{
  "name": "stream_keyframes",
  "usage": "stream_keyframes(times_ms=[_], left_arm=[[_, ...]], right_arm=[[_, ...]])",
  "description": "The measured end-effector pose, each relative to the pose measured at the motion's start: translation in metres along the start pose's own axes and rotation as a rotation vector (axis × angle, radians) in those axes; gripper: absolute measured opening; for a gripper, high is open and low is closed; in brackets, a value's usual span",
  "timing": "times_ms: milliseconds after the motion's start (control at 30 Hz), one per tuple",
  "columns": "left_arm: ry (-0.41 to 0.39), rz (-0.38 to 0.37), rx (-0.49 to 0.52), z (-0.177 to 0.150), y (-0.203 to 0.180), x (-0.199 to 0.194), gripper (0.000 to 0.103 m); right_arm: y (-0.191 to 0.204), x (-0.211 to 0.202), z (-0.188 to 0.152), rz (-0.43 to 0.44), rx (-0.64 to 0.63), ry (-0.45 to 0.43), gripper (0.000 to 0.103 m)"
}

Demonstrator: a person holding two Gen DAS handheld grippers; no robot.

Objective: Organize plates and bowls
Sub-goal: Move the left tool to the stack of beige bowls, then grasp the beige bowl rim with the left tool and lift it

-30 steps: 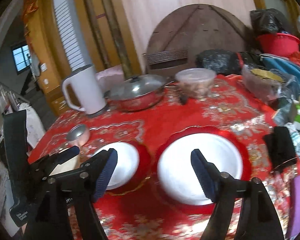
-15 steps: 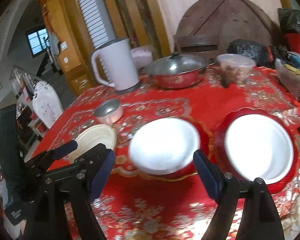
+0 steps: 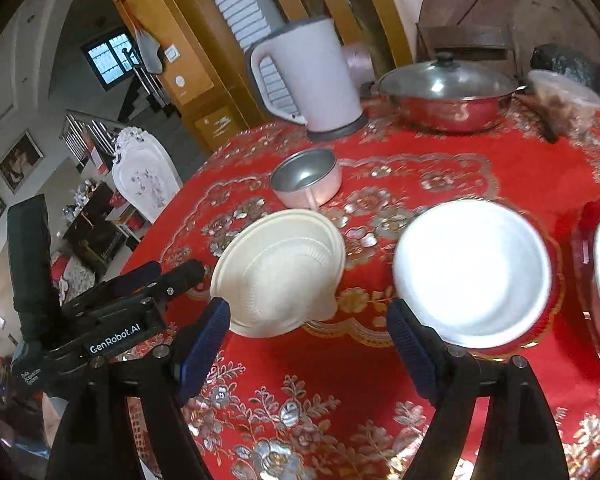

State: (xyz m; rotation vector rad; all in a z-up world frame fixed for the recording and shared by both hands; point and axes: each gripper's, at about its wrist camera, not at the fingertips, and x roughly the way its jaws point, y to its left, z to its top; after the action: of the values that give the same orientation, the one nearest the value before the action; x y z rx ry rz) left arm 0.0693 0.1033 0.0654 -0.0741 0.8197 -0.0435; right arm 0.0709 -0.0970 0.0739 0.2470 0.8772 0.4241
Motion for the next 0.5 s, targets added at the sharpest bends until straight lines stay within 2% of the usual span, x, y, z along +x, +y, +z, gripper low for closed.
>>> stream_keyframes(times_ms=[67,333,500], left_arm=[[0.015,-0.004,-0.01,0.0,0.004,0.007,0.077],[0.075,-0.021,-0.038,0.003,0.013,0.03,0.077],[0.11,-0.02,-0.036,0.003,0.013,0.04,0.077]], right_arm=[[-0.002,0.009,0.002,0.037,0.023,0.021,0.082],[-0.013,0.036,0.01,0.087,0.091,0.073,0.074],[-0.015,0.052,0.013,0.087,0.102,0.101,0.07]])
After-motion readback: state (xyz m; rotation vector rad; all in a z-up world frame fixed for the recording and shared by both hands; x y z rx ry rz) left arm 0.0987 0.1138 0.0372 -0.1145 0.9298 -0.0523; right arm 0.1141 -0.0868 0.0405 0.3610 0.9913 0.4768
